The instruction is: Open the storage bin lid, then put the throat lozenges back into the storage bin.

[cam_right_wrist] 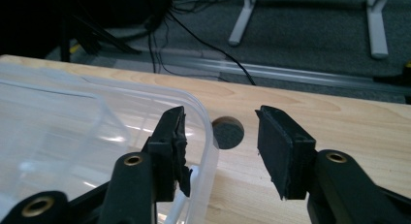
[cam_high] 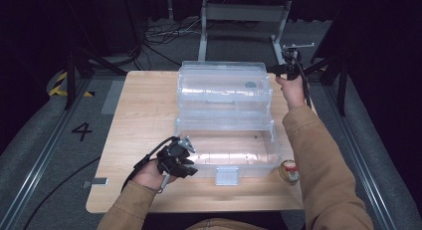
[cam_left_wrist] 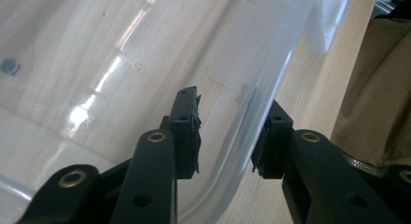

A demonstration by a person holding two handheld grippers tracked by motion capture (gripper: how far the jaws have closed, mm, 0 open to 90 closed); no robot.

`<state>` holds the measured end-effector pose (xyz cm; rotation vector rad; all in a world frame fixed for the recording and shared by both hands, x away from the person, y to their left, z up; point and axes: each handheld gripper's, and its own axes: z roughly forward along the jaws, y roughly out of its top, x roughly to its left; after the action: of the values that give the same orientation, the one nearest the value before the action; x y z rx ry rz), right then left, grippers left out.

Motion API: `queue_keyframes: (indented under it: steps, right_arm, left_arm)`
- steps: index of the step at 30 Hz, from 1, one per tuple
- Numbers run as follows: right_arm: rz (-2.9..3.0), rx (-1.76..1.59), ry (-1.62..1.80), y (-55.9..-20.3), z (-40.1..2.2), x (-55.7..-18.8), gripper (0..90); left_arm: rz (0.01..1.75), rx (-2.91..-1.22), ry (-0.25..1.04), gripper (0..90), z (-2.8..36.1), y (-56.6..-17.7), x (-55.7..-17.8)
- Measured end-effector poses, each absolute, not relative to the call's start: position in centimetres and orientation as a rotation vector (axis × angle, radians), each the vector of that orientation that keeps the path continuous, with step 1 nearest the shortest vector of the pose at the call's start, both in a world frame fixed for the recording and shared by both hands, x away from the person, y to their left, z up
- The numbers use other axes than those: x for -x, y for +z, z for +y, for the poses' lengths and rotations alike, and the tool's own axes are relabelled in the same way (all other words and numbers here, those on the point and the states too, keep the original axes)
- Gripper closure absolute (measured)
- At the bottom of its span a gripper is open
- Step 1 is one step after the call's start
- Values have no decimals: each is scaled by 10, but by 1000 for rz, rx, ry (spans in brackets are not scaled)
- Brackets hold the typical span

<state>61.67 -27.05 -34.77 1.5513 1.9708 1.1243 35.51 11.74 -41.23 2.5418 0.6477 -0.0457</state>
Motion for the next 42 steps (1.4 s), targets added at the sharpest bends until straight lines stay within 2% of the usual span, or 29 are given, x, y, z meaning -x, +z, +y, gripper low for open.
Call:
queue_keyframes:
  steps: [14,18,30,42]
  right_arm:
    - [2005,-1349,1258,-316,-299,-543,418]
    - [2042,-1305,1333,-312,-312,-506,328]
    - [2033,-1193,1392,-321,-323,-425,286]
    - [2155,-1162,1301,-331,-329,-383,268]
  left_arm:
    - [589,-2486,-45,502,129,-383,-350]
    - [617,-2431,-30,489,138,-374,-353]
    - [702,-2339,22,485,159,-364,-360]
    - [811,-2303,64,485,182,-364,-368]
